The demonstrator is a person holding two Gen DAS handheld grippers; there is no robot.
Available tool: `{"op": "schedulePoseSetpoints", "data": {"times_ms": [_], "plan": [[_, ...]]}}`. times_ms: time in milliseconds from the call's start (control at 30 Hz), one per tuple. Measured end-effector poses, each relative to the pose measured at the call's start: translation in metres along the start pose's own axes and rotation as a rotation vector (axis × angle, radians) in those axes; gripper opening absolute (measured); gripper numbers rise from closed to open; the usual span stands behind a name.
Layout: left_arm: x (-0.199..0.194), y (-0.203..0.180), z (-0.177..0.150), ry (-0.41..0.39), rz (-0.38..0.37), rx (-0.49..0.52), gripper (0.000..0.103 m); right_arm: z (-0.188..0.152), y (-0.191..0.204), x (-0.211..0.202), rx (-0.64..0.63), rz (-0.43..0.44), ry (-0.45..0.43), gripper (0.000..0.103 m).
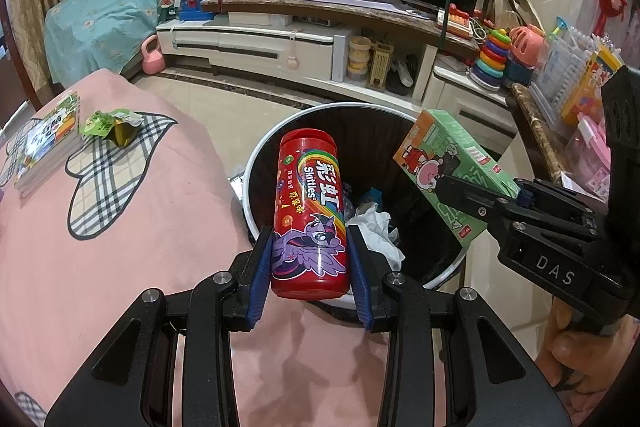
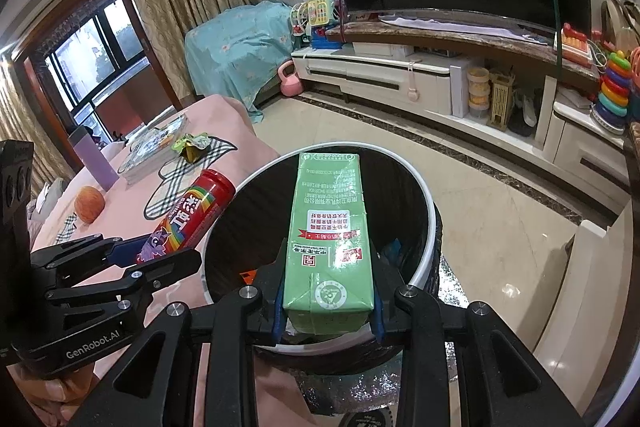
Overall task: Collect trash
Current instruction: 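Carry the candy tube and juice box over the bin with both tools, then open both tools to drop the candy tube and juice box into the bin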
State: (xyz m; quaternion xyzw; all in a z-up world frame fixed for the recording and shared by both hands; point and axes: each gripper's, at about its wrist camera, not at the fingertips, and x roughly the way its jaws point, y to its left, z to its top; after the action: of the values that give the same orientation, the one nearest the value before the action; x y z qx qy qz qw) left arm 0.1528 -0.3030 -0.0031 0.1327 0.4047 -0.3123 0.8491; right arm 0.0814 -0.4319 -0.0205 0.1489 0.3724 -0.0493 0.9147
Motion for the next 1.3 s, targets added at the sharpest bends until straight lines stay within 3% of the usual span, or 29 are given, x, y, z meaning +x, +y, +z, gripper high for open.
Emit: {"op": "schedulePoseSetpoints", "data": {"times_ms": [1300], "plan": [[0.031,-0.009,0.011,0.078,0.012,0.023,0.034,0.010,-0.009,0.021,-0.018,0.005,0.085,0.032]]}}
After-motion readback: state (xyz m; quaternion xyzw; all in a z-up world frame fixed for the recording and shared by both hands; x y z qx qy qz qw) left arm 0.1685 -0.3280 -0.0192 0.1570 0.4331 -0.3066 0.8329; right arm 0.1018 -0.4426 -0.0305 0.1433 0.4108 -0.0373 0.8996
